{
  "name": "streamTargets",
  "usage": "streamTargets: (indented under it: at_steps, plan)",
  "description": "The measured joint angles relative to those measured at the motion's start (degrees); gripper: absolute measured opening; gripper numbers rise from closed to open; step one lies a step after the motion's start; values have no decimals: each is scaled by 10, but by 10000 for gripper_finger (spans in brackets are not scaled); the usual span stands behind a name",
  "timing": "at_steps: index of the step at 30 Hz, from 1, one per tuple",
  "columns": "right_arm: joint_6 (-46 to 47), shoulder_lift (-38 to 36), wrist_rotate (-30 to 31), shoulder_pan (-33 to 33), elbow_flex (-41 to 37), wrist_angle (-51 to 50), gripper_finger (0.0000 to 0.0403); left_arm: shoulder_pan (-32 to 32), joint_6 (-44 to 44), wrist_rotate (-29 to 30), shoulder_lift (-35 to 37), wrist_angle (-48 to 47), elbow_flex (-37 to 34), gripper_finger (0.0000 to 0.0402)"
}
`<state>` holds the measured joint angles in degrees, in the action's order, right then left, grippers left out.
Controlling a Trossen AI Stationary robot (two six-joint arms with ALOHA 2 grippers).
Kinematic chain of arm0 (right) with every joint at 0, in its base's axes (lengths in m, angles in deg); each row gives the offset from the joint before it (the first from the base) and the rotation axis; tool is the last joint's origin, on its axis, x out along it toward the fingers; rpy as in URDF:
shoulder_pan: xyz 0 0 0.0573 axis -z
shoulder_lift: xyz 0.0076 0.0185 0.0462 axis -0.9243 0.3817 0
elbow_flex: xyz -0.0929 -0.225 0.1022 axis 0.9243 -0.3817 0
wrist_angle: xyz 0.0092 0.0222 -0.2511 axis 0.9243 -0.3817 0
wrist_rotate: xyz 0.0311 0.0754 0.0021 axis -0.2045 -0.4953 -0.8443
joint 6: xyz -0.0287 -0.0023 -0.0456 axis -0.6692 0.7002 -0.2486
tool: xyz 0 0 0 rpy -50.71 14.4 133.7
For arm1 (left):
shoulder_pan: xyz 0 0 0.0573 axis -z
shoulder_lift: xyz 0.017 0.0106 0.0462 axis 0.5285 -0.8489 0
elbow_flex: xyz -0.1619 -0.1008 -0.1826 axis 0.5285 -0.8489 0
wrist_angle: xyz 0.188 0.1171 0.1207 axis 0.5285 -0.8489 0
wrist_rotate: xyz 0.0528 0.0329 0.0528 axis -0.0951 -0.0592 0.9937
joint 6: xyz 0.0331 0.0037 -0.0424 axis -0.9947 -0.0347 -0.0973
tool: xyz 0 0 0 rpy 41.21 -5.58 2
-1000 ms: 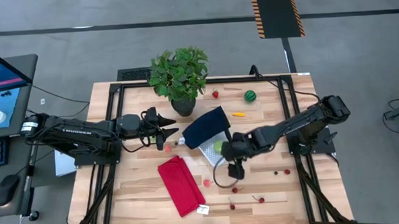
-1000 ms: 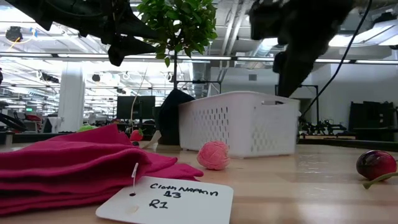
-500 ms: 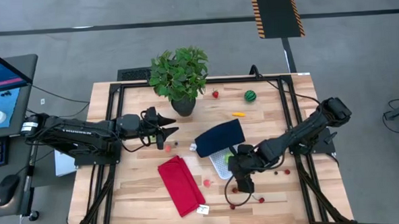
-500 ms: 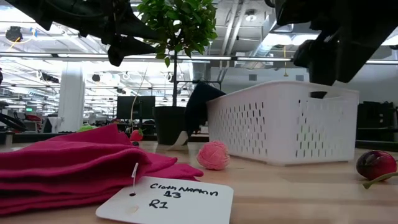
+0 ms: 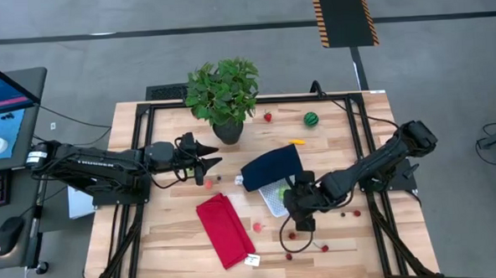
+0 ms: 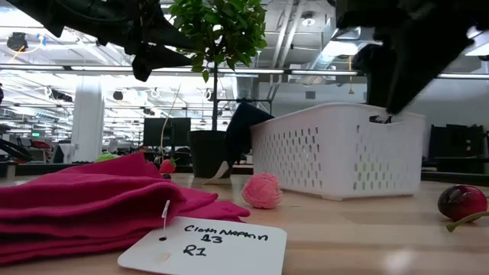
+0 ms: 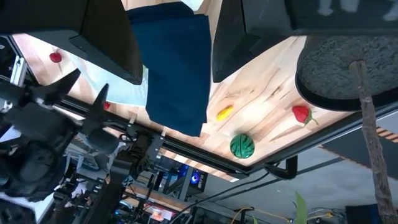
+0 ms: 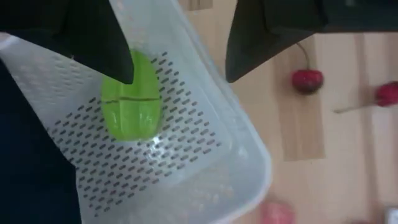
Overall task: Pick and placing Produce into tupperware
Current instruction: Adjust the bin
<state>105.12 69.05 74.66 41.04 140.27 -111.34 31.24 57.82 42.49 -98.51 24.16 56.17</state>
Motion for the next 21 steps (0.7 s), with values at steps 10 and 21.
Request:
streamTargets:
  at_steps: [10,21]
  plan:
    - [-28,-1,3,-42,100,-36,138,0,9,14,0,-5,0,185]
    - [8,5,-47,-42,37,-62,21,0,9,14,0,-9,0,185]
